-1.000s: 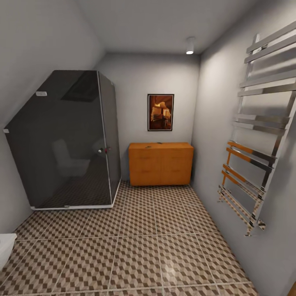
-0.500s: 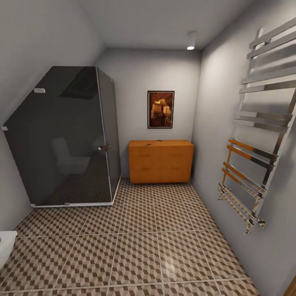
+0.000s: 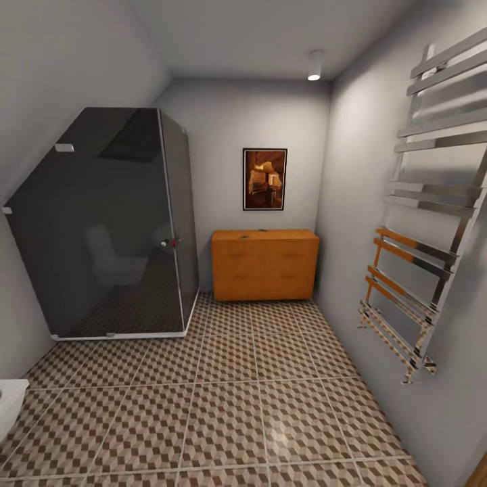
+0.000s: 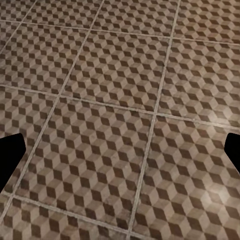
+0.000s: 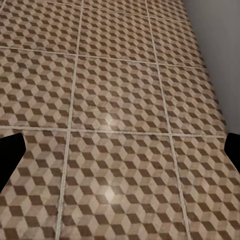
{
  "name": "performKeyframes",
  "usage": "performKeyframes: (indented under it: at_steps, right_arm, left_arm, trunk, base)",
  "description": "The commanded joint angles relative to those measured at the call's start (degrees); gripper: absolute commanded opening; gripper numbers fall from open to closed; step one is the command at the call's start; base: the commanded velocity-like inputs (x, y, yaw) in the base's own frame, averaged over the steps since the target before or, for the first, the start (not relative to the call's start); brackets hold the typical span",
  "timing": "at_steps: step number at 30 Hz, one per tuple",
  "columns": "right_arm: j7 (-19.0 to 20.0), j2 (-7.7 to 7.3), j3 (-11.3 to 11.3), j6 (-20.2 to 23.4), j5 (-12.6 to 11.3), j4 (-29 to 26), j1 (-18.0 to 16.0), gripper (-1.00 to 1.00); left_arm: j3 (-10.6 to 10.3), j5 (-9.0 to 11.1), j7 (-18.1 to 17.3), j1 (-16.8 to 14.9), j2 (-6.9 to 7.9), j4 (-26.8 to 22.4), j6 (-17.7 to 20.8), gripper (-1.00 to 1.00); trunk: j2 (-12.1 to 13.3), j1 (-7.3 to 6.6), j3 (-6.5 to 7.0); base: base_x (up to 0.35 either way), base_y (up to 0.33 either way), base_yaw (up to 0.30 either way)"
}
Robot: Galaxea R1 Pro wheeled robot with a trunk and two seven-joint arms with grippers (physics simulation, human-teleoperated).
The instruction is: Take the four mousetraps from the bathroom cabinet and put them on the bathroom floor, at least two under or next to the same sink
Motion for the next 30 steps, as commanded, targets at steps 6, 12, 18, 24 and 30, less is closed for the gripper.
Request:
performKeyframes:
  at_steps: [6,12,18,24,30]
  right_arm:
    - [-0.5,0.04,0.5,-0.2,0.0,0.2,-0.1,1.0]
    - [-0.5,0.04,0.4,-0.3,0.0,0.2,-0.1,1.0]
    - [-0.5,0.04,0.4,-0.3,-0.1,0.2,-0.1,1.0]
    - [-0.5,0.04,0.5,-0.3,-0.1,0.2,-0.1,1.0]
    - [-0.5,0.04,0.5,-0.2,0.0,0.2,-0.1,1.0]
  left_arm:
    - [-0.3,-0.3,0.5,-0.1,0.04,0.2,-0.2,1.0]
    - [-0.3,-0.3,0.6,-0.1,0.48,0.1,2.2,1.0]
    - [-0.3,-0.3,0.5,-0.1,0.41,0.1,5.8,1.0]
    - [-0.3,-0.3,0.5,-0.1,0.42,0.1,6.6,1.0]
    - [-0.3,-0.3,0.5,-0.1,0.45,0.0,6.8,1.0]
  trunk:
    - [-0.1,0.02,-0.42]
    - [-0.1,0.02,-0.5]
    - [-0.1,0.02,-0.5]
    - [-0.1,0.02,-0.5]
    - [-0.1,0.02,-0.51]
  base:
    - [0.0,0.0,0.0]
    - [0.154,0.0,0.0]
    - [0.305,0.0,0.0]
    - [0.324,0.0,0.0]
    - [0.327,0.0,0.0]
